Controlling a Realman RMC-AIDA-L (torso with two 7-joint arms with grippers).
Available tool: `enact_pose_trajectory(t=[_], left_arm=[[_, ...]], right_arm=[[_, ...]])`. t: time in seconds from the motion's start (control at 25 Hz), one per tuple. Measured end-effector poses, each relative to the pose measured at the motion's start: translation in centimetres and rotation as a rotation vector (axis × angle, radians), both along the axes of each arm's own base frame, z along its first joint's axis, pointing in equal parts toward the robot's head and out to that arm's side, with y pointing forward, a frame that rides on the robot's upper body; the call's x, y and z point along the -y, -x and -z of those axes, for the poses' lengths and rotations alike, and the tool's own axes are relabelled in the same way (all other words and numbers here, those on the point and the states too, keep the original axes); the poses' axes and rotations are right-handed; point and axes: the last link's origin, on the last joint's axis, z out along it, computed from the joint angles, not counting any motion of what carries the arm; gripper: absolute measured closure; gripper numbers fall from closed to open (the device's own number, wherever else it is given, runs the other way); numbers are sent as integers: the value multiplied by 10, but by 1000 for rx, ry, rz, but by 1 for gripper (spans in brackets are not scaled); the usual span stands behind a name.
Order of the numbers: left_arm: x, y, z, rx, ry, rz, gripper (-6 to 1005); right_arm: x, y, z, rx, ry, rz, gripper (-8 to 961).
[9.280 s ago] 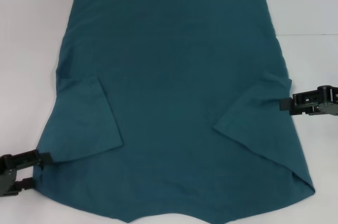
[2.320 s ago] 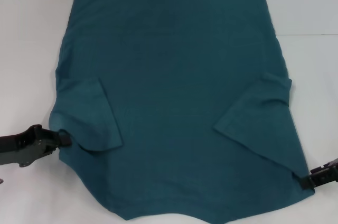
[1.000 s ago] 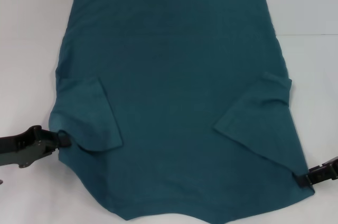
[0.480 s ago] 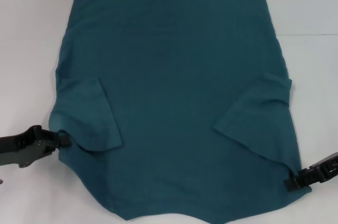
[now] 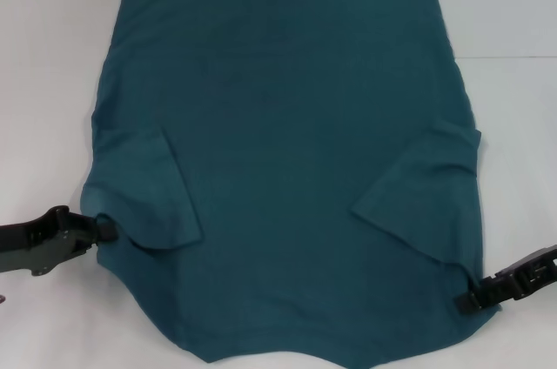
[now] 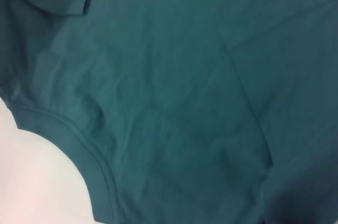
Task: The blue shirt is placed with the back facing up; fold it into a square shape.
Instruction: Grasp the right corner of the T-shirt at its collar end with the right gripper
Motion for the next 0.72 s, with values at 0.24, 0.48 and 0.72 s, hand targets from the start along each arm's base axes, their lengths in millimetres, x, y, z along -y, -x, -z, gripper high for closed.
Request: enact_pose_trajectory(t=[0.24, 0.48, 0.72], left_arm=[[-1, -1, 1, 1, 1, 2, 988], [0, -1, 1, 2, 0, 0, 988], [0, 0, 1, 2, -1, 0, 988]], right_arm=[[-1, 4, 3, -5, 4, 4, 366], [-2, 5, 2, -5, -1, 7, 505], [-1, 3, 1, -5, -4, 12, 631]])
